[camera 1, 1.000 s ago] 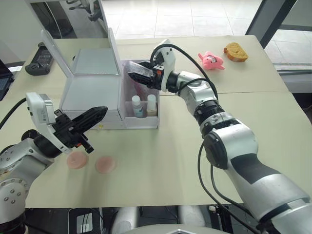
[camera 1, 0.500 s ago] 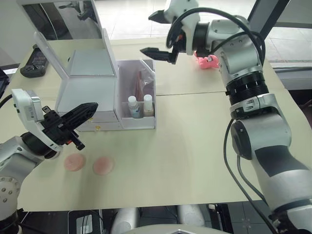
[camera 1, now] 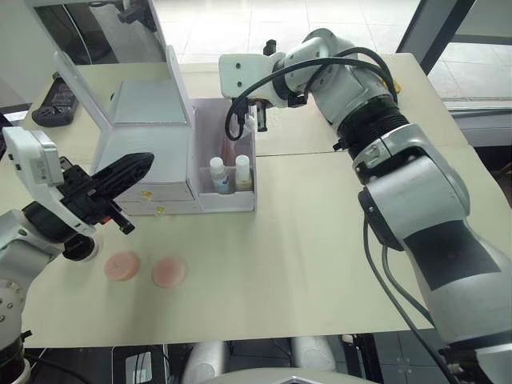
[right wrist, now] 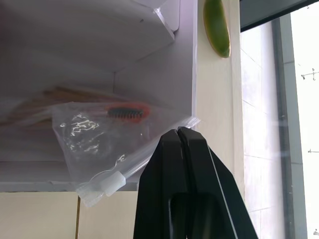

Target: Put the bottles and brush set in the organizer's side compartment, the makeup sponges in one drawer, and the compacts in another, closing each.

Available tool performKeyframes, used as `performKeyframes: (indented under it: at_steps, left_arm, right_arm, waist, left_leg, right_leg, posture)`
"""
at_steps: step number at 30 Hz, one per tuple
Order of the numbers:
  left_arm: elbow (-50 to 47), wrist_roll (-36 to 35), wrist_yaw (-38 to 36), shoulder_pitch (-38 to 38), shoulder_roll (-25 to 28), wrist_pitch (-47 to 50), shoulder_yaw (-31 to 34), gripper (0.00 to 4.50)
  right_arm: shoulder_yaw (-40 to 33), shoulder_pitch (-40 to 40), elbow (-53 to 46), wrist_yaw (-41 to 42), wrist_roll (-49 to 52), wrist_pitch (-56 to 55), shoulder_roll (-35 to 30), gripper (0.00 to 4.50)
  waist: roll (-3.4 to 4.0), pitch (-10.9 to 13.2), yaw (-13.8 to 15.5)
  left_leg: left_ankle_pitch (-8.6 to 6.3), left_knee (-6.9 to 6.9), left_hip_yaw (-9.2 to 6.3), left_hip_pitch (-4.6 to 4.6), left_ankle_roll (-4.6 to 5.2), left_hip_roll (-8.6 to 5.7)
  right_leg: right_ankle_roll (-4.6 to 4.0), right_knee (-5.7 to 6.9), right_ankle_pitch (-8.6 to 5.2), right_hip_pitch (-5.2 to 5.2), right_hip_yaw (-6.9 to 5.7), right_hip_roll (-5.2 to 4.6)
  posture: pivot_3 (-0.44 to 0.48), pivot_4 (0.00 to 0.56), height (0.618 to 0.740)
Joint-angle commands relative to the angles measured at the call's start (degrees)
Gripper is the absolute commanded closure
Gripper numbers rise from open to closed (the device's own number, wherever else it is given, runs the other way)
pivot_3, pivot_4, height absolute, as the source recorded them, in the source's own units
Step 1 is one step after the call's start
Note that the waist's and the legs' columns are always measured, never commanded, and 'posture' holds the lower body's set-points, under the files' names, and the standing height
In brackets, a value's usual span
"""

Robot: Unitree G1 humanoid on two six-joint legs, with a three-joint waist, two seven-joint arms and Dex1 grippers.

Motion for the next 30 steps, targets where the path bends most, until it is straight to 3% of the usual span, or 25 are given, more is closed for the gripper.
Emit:
performKeyframes:
  at_steps: [1,12,21,26,30]
  left_arm:
    - [-2.5,-2.7,-1.0,0.9,2.2,0.8,3.2,4.50]
    - [-1.9,-2.3,0.1,0.7,4.0,1.5,2.6,4.50]
    - [-1.0,-1.2,-0.1,1.8,4.4,1.5,3.2,4.50]
    - [0.1,-0.4,-0.4,0.7,4.4,1.1,2.1,4.50]
    - [0.9,0.4,-0.7,-0.5,4.4,1.1,1.2,4.50]
  right_arm:
    - [2.7,-1.5,2.8,-7.4,-4.8,-1.4,2.0,4.46]
    - [4.9,2.4,6.7,-10.0,-9.0,-2.0,9.0,4.46]
    - [-3.1,-4.5,5.1,-11.6,-3.4,-3.5,4.2,4.46]
    - [-10.1,-8.9,3.0,-3.6,3.3,-4.2,0.9,4.46]
    - [-11.2,-7.7,0.4,5.3,5.6,-3.0,0.3,4.46]
  waist:
    - [0.00,0.0,-0.1]
    - [0.00,0.0,-0.1]
    - [-0.02,0.0,-0.1]
    - [-0.02,0.0,-0.1]
    - [-0.02,0.0,-0.6]
  left_leg:
    - [0.01,-0.01,0.00,0.01,-0.01,0.01]
    - [0.03,-0.06,0.02,0.04,-0.05,0.01]
    - [0.04,-0.06,0.02,0.00,-0.06,0.01]
    - [0.03,-0.12,0.03,0.04,-0.05,0.02]
    - [0.02,-0.14,0.05,0.10,-0.03,0.05]
  right_leg:
    - [0.00,0.02,0.00,-0.02,0.01,0.01]
    - [0.00,0.04,0.00,-0.04,0.07,0.03]
    - [0.00,0.04,0.00,-0.07,0.08,0.04]
    - [0.00,0.01,0.00,-0.05,0.08,0.04]
    - [0.00,0.05,0.00,0.00,0.08,0.07]
  posture:
    - [0.000,0.150,0.740]
    - [0.000,0.150,0.740]
    - [0.000,0.150,0.740]
    - [0.000,0.150,0.740]
    - [0.000,0.150,0.740]
